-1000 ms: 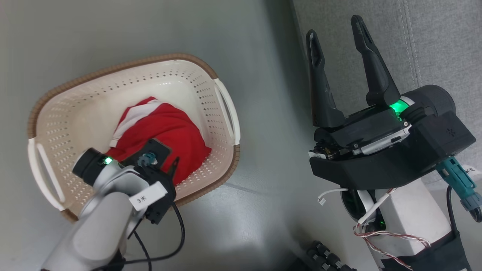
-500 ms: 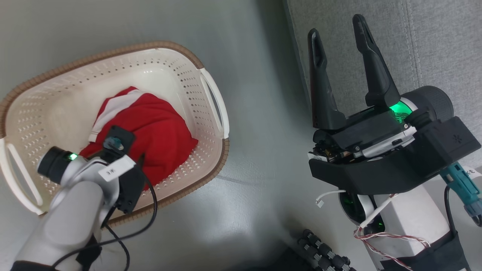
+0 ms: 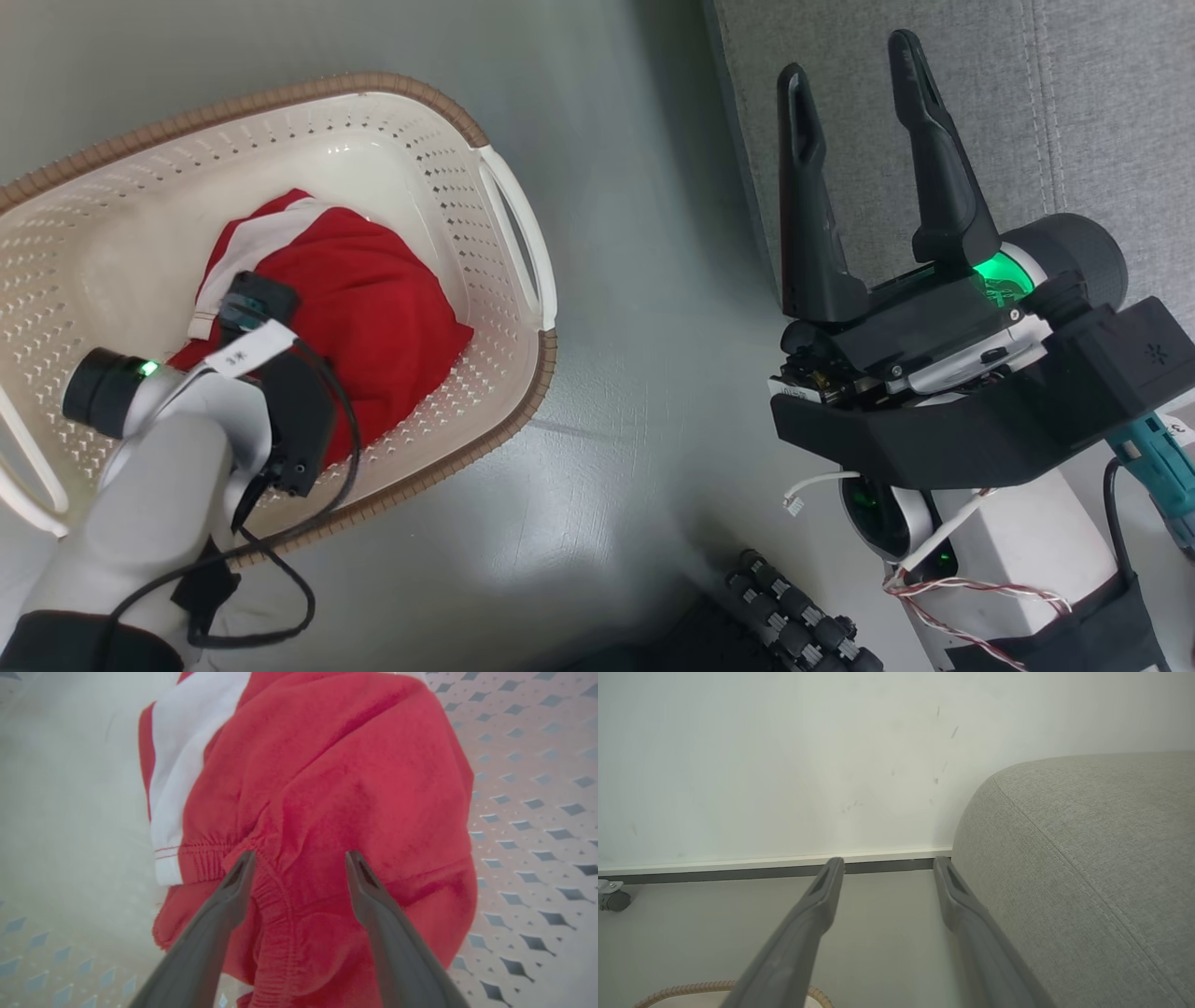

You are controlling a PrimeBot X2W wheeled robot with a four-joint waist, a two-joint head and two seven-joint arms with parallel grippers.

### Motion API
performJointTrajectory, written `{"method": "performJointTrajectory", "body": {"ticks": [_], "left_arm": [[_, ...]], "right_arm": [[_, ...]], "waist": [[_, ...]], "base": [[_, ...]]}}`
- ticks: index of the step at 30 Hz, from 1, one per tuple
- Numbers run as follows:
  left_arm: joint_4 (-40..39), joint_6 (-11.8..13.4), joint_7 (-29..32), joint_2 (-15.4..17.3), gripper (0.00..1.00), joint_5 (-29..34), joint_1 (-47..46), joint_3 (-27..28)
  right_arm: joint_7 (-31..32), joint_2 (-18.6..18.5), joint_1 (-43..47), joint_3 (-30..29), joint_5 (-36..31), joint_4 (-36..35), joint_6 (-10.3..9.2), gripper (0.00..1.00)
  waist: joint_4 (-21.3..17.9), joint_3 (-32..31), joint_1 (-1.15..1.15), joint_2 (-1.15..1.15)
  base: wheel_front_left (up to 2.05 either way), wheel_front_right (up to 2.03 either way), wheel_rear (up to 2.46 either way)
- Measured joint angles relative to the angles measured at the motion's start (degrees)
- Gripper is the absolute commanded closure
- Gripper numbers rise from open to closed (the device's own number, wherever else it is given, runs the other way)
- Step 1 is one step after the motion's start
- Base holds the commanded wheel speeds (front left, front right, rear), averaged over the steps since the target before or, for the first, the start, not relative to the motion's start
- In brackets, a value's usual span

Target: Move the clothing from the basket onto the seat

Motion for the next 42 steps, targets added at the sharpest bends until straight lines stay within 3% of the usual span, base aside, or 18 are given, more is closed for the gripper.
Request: {"method": "performJointTrajectory", "body": {"ticks": [2, 4, 5, 6, 23, 42], "left_arm": [[1.00, -0.01, 0.41, -0.10, 0.04, -0.19, -0.36, 0.34], [1.83, 0.00, 0.85, -0.08, 0.60, -0.43, -0.74, 0.49], [2.09, 0.00, 0.86, -0.10, 0.94, -0.45, -0.99, 0.52], [2.38, 0.00, 0.86, -0.18, 1.00, -0.48, -1.26, 0.55], [6.60, -0.42, -1.83, -3.97, 1.00, -1.00, -2.79, -0.01], [7.38, -0.42, -14.40, -10.06, 1.00, -7.34, 0.08, 4.05]], "right_arm": [[-0.22, 0.00, -0.01, 0.01, 0.34, 0.03, 0.00, 0.00], [-0.29, 0.02, -0.01, 0.01, 0.34, 0.03, 0.00, 0.00], [-0.45, 0.03, -0.01, 0.00, 0.34, 0.03, 0.00, 0.00], [-0.54, 0.03, -0.01, -0.03, 0.34, 0.03, 0.00, 0.00], [-1.29, 0.07, -0.04, -1.45, -1.09, 2.67, 0.00, 0.00], [-1.11, -2.53, -0.02, -2.47, -3.44, 8.37, 0.00, 0.00]], "waist": [[0.00, 0.12, 0.00, 0.00], [0.01, 0.19, 0.00, 0.00], [0.02, 0.23, 0.00, 0.00], [0.04, 0.27, 0.00, 0.00], [2.05, -1.81, 0.00, -0.01], [8.96, -11.44, -0.01, -0.01]], "base": [[0.00, 0.00, 0.00], [0.00, 0.00, 0.00], [0.00, 0.00, 0.00], [0.00, 0.00, 0.00], [0.00, 0.00, 0.00], [0.00, 0.00, 0.00]]}}
